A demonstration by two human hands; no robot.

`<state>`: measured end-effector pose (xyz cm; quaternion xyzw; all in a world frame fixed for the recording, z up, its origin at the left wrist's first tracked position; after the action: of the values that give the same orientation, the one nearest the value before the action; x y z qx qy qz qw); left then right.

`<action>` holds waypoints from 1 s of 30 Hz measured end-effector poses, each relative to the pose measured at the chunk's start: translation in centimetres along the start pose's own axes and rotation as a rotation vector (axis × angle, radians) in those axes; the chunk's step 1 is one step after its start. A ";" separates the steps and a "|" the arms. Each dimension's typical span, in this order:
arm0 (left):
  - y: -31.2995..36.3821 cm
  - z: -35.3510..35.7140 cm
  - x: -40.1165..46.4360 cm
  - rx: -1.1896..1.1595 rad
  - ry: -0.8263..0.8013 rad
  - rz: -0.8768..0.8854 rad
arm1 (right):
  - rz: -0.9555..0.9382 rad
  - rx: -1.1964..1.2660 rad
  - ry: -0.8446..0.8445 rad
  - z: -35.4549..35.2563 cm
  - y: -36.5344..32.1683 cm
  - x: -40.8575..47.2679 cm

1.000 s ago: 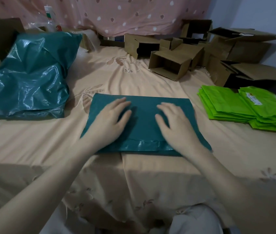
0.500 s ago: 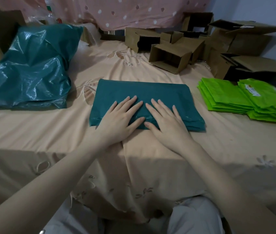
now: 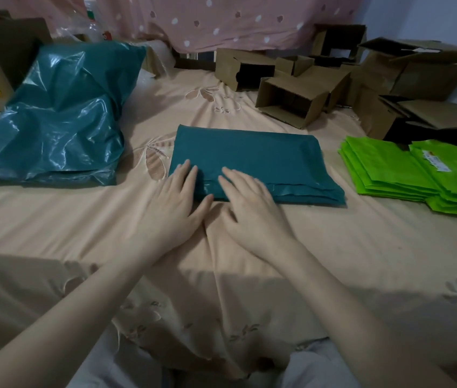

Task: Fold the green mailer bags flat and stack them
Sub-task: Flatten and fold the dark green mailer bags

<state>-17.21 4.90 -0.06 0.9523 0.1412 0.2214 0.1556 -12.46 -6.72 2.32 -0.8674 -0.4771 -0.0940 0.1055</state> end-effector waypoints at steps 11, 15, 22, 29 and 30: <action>-1.1 -0.4 -3.4 0.218 -0.059 0.147 | -0.033 -0.088 -0.021 3.4 -4.9 0.8; -1.1 0.0 -3.2 0.228 -0.122 0.116 | -0.008 -0.150 -0.053 3.6 -4.8 0.7; -0.9 0.2 -2.5 0.310 0.011 0.112 | 0.086 -0.202 -0.016 3.1 -4.0 0.2; -0.3 0.1 -2.2 0.295 0.042 0.050 | 0.187 -0.155 0.003 2.1 -1.7 -0.3; -0.3 0.0 -2.2 0.300 0.045 0.047 | 0.189 -0.151 -0.011 2.0 -1.2 -0.4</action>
<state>-19.17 4.41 -1.03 0.9627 0.1540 0.2224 0.0030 -13.59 -5.89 0.43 -0.9145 -0.3854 -0.1143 0.0456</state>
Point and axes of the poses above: each hand's wrist, its own x-axis towards the middle knuckle, its own z-axis out of the palm, y = z × x, the point moved 7 cm from there along x, towards the middle knuckle, and after that the axes turned 4 degrees about -x, right-handed, at the moved point
